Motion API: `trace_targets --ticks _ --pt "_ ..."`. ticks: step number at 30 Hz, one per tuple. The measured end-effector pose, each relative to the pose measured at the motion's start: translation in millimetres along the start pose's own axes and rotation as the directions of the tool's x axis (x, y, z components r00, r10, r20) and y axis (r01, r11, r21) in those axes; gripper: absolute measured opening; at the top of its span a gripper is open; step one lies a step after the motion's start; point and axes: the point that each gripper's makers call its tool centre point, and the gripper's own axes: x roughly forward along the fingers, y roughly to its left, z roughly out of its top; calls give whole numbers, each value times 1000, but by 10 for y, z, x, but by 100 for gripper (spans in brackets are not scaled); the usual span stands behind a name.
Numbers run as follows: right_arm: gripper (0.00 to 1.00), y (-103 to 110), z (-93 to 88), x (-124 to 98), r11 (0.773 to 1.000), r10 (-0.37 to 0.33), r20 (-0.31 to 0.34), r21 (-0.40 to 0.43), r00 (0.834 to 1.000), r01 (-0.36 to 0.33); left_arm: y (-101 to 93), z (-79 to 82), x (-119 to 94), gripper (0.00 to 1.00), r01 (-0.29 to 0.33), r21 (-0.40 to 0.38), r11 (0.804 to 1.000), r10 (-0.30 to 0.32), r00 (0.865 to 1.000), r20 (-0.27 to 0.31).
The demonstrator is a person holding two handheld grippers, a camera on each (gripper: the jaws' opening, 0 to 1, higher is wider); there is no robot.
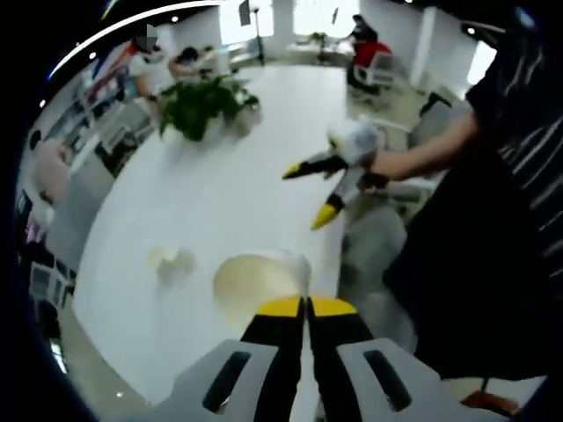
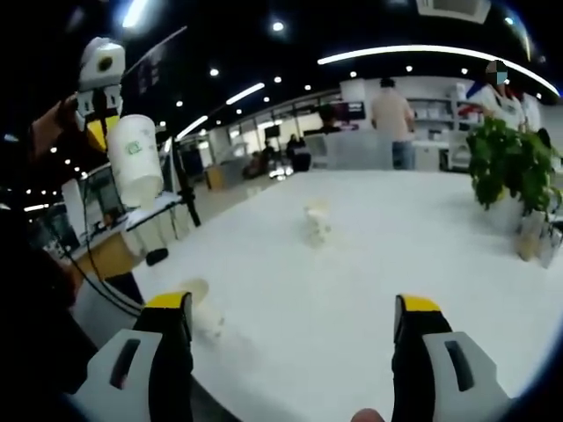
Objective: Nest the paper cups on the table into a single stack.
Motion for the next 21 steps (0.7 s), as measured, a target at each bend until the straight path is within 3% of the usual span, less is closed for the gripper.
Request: trace_targets --ticks 7,10,17,21 --pt "93 -32 -14 -25 1000 -13 0 9 1000 13 -42 -125 265 0 14 71 997 -11 998 -56" --pt "93 -39 1 -29 1000 -18 7 14 1000 18 32 -237 377 0 -32 191 981 53 993 -103" --pt "93 -52 6 -52 999 -31 15 24 999 30 -63 -437 600 0 -12 198 980 38 991 -126" --pt "93 -43 -3 -69 999 -32 13 28 999 31 -39 -554 706 0 -22 268 963 66 986 -154"
